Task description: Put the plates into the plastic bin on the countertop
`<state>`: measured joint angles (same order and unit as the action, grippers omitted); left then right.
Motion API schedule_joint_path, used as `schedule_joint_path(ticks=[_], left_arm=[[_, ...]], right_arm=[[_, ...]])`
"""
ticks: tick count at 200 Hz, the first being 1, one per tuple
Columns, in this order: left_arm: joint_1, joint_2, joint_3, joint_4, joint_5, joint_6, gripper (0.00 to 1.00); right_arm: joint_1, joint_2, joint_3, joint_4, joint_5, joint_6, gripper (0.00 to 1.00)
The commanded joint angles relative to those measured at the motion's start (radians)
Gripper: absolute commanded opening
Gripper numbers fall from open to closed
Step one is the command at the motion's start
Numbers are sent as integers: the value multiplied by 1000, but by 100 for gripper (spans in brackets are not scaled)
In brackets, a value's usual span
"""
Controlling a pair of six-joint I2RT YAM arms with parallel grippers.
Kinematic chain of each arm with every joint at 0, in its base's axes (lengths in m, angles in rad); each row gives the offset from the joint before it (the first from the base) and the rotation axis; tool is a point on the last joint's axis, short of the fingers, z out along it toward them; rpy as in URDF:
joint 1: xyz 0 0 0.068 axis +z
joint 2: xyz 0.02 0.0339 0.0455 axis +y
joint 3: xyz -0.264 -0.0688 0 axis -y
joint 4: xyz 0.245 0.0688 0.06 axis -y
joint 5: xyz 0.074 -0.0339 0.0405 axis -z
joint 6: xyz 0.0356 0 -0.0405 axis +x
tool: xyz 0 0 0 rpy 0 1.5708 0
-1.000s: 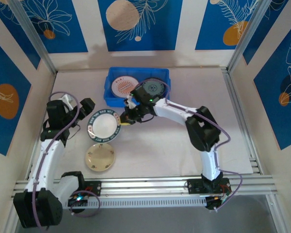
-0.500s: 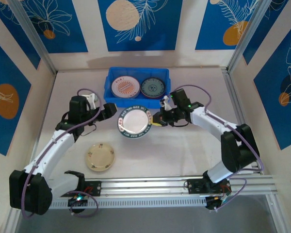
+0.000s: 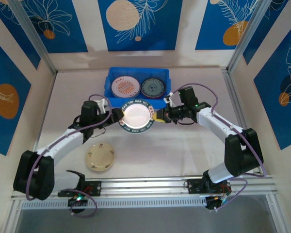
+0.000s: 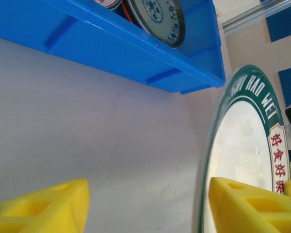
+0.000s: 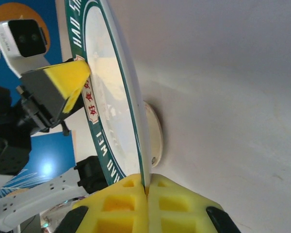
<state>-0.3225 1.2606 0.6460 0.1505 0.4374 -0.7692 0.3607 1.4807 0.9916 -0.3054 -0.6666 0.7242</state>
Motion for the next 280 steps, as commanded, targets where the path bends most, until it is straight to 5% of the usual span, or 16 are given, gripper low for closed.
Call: schedule_joint_path(ticks=[1, 26, 76, 98, 124, 152, 171, 201, 208, 220, 226, 280], left_arm=[[-10, 8, 1, 104, 40, -37, 46], [-10, 10, 4, 98, 38, -44, 0], [-10, -2, -39, 204, 92, -102, 0], [-10, 2, -53, 273, 139, -152, 0], [-10, -7, -59, 299, 164, -178, 0], [-10, -37, -46, 223, 151, -137, 0], [-10, -59, -46, 186, 131, -117, 0], [-10, -94, -36, 79, 58, -61, 0], [-10, -104, -31, 50, 33, -46, 20], [-9, -129, -21, -6, -27, -16, 77], [-9, -142, -14, -36, -59, 3, 98], [-4, -220, 70, -200, -207, 149, 100]], right_arm=[[7, -10, 15, 41, -83, 14, 0], [11, 2, 15, 59, -76, 20, 0], [21, 30, 46, 80, -48, 24, 0], [21, 43, 57, 82, -30, 19, 17], [32, 57, 72, 85, -14, 29, 21], [38, 57, 90, 54, 30, 24, 16], [32, 46, 91, 42, 80, 26, 0], [21, 41, 108, 30, 129, 29, 0], [17, 42, 117, 27, 145, 32, 0], [9, 52, 147, 10, 171, 32, 0], [8, 60, 171, -3, 187, 24, 0], [7, 207, 447, -106, 257, -8, 0]])
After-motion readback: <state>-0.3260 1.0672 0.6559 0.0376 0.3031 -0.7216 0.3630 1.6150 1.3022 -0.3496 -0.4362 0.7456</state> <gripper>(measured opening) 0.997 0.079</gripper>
